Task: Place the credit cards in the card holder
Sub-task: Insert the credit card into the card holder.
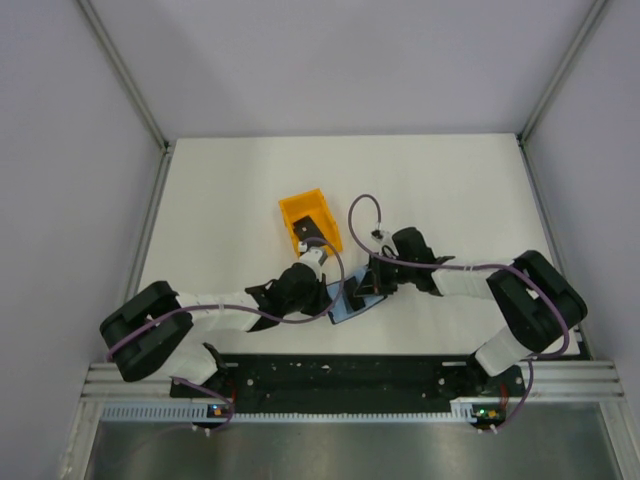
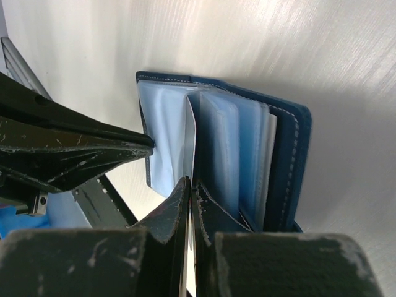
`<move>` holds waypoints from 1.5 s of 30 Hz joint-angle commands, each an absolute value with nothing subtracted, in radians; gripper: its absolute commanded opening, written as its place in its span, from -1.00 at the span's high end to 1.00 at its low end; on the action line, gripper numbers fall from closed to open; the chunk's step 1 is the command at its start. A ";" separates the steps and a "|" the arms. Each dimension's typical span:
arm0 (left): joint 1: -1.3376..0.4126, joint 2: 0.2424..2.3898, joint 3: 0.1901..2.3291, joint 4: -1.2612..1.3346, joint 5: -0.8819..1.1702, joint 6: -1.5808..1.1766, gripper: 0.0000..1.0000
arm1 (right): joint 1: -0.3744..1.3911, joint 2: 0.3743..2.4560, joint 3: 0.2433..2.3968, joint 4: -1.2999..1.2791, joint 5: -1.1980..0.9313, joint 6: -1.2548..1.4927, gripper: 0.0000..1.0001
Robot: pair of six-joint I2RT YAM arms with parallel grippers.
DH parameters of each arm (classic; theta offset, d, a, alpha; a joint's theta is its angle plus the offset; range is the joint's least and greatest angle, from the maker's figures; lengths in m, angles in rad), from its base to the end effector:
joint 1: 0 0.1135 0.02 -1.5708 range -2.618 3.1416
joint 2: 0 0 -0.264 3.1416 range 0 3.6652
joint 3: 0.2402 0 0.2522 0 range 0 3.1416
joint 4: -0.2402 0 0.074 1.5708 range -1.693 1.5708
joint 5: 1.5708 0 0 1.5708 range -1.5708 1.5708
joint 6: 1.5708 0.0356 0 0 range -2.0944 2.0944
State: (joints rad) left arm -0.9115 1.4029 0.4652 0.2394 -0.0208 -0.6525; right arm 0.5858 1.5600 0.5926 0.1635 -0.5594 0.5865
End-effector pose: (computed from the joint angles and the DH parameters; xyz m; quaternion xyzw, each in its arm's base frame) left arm 0.1556 -0.1996 0.1413 0.1127 0.8993 -0.2911 0.3064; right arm 0.2211 0.1693 0.1348 -0.1030 0.8914 0.4122 0.1579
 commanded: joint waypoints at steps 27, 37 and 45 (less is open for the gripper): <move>-0.913 1.413 0.443 0.189 -0.049 -0.646 1.00 | 0.666 1.553 0.581 0.151 -0.496 0.646 0.57; -0.913 1.414 0.437 0.196 -0.046 -0.647 1.00 | 0.673 1.313 0.638 -0.109 -0.255 0.575 -0.11; -0.913 1.417 0.440 0.199 -0.043 -0.643 1.00 | 0.676 1.339 0.658 -0.138 -0.195 0.575 0.92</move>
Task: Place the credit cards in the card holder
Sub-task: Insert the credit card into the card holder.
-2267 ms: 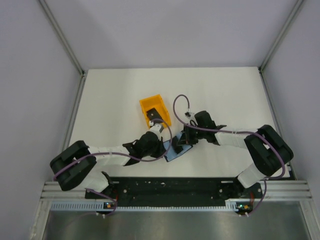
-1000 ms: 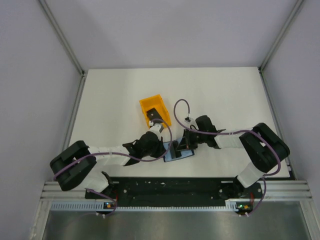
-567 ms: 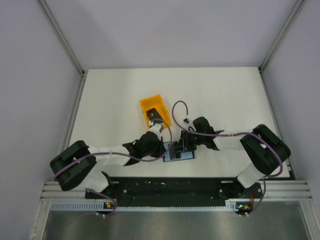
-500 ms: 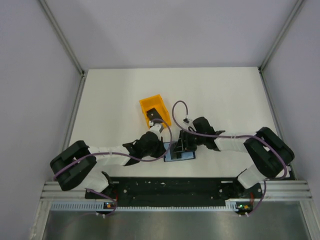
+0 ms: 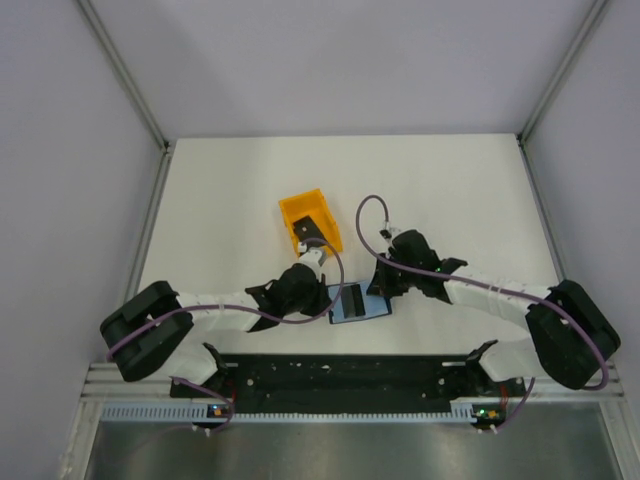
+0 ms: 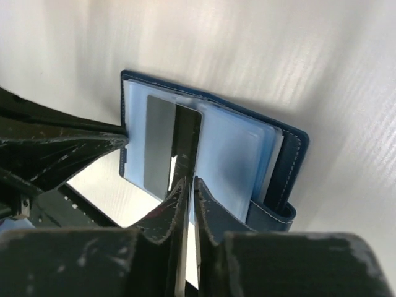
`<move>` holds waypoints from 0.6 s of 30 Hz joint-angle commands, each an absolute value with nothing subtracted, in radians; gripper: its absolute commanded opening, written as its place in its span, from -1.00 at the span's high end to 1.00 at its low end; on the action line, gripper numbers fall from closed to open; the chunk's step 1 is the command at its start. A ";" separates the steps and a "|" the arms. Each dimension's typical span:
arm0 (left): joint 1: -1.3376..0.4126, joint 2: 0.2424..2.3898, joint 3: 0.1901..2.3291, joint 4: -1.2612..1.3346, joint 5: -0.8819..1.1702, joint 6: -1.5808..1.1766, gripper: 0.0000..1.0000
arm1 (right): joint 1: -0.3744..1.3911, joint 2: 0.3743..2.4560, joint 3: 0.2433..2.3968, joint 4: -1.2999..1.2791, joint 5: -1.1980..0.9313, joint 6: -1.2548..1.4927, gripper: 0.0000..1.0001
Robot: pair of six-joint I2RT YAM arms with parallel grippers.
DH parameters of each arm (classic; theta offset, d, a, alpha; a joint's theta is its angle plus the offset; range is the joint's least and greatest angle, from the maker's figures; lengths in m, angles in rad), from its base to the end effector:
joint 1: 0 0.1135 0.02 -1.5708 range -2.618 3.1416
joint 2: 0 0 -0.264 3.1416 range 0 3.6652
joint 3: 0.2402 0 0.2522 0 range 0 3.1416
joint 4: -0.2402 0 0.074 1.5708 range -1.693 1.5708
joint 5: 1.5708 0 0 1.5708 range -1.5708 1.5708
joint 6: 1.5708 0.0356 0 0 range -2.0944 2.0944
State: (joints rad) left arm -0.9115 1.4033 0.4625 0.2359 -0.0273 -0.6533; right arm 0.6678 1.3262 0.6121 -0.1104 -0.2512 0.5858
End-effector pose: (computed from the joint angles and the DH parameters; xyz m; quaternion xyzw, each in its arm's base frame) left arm 0.1553 -0.1988 0.1402 0.1112 0.9008 -0.2870 0.3063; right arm 0.1941 0.1643 0.1749 -0.0835 0.9212 0.3066 0.2245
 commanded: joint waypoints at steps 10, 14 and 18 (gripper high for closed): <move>-0.913 1.408 0.426 0.204 -0.040 -0.646 1.00 | 0.732 1.454 0.703 -0.184 -0.107 0.586 1.00; -0.913 1.407 0.426 0.202 -0.041 -0.646 1.00 | 0.756 1.506 0.726 -0.186 -0.094 0.594 1.00; -0.913 1.407 0.425 0.204 -0.040 -0.647 1.00 | 0.778 1.540 0.744 -0.172 -0.101 0.598 1.00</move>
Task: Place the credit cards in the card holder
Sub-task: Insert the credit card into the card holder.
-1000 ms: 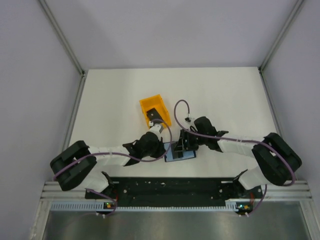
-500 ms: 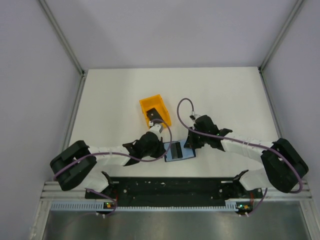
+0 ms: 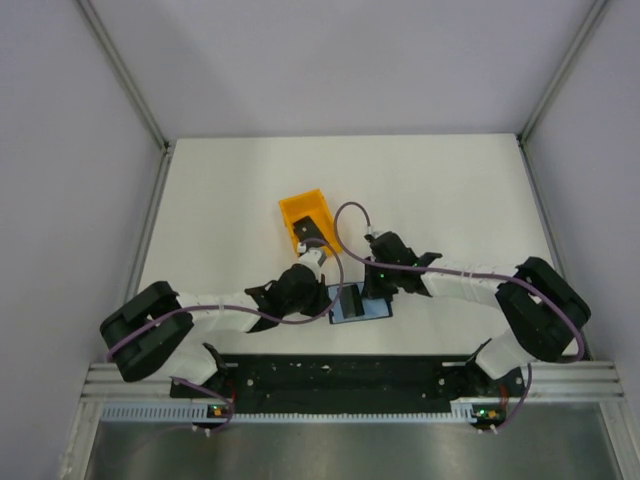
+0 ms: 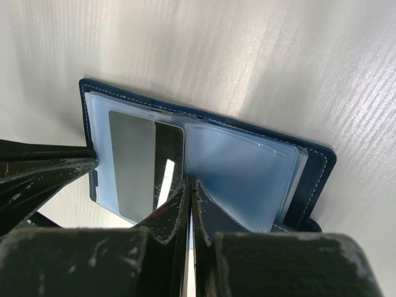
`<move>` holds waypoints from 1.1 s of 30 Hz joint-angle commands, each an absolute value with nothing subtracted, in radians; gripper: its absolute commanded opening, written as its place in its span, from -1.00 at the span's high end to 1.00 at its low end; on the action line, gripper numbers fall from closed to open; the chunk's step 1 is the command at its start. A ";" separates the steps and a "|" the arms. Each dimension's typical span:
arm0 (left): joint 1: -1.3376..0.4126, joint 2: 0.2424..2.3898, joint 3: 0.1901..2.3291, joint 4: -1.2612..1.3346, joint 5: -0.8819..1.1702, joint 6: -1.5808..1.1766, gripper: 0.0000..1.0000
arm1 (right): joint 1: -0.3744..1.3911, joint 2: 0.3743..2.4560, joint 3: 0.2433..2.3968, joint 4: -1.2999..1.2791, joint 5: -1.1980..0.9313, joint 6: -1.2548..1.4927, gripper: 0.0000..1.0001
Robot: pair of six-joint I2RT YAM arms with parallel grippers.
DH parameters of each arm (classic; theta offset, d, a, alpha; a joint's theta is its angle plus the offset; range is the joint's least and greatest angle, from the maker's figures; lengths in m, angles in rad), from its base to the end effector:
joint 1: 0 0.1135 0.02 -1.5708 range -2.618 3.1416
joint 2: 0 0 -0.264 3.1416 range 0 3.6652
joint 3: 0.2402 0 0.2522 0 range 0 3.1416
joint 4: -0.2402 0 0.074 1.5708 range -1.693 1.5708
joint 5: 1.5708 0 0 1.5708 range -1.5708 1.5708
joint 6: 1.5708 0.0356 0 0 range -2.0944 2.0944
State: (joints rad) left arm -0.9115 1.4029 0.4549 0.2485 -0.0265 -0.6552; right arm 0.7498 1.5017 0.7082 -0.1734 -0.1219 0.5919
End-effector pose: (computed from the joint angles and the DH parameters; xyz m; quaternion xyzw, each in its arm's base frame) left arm 0.1547 -0.1981 0.1393 0.1103 0.8998 -0.2893 0.3075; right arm 0.2008 0.1929 0.1543 -0.0932 0.9486 0.2301 0.1964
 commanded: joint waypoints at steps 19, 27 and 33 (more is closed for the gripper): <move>-0.913 1.404 0.425 0.204 -0.037 -0.649 1.00 | 0.792 1.556 0.744 -0.067 -0.279 0.611 1.00; -0.913 1.264 0.494 0.089 -0.066 -0.626 1.00 | 0.792 1.312 0.773 -0.209 -0.016 0.571 0.37; -0.908 1.051 0.604 -0.103 -0.178 -0.575 0.89 | 0.792 1.299 0.795 -0.125 0.063 0.710 0.07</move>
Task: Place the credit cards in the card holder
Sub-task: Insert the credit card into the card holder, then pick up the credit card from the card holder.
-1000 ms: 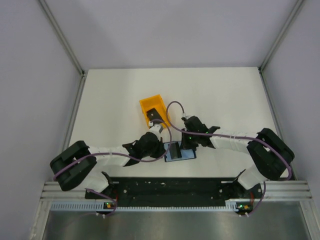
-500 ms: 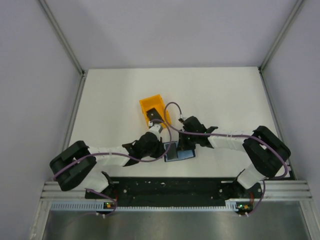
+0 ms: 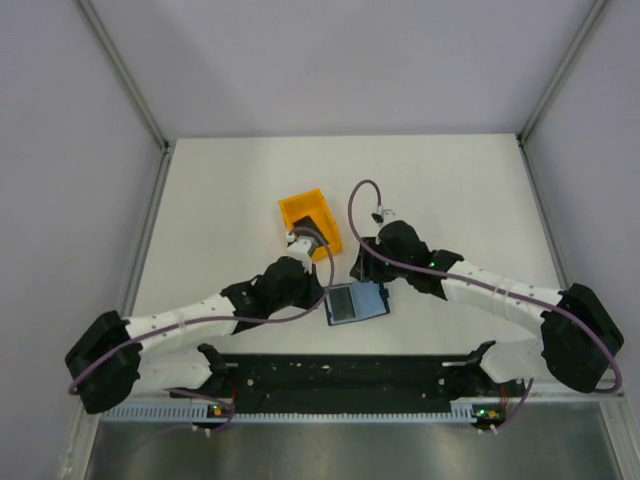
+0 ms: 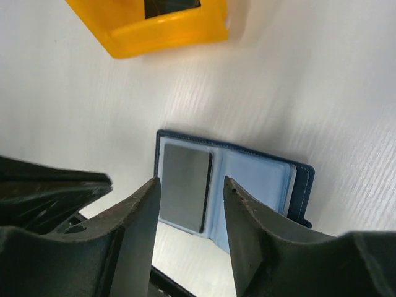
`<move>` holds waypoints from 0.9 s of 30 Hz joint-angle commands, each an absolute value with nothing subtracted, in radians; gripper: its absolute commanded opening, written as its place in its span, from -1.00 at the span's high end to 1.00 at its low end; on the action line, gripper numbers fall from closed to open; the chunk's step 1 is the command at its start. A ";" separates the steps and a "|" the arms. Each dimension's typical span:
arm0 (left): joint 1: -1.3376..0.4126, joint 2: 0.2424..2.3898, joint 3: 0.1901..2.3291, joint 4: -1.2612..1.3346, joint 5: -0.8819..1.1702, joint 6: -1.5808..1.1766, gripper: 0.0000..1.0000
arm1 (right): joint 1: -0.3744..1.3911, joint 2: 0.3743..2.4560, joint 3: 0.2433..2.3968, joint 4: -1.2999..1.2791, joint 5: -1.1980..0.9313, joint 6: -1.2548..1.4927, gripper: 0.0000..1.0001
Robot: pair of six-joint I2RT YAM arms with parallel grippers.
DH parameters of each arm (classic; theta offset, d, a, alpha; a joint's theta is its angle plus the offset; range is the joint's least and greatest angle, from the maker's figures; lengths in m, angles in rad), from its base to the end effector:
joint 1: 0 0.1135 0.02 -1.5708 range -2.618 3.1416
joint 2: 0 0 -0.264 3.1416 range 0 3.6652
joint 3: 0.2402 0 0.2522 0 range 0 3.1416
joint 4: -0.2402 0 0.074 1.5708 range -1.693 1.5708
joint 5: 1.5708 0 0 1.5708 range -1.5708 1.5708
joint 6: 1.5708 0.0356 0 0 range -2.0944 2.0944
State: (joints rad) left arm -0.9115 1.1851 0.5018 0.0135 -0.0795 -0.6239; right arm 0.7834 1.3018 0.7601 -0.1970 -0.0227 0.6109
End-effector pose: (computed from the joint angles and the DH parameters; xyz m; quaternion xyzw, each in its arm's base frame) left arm 0.1458 -0.1835 0.1820 0.1118 0.8927 -0.2764 0.3379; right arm 0.1919 0.1923 0.2193 -0.0834 0.9108 0.2674 0.3032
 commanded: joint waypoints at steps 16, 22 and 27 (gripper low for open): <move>-0.844 0.824 0.649 -0.287 -0.316 -0.520 0.46 | 0.914 1.609 0.910 0.147 0.380 1.330 -0.30; -0.839 0.796 0.656 -0.308 -0.325 -0.508 0.28 | 0.917 1.713 0.994 0.084 0.434 1.463 -0.36; -0.834 0.772 0.676 -0.345 -0.341 -0.503 0.17 | 0.919 1.808 1.066 0.055 0.440 1.549 -0.36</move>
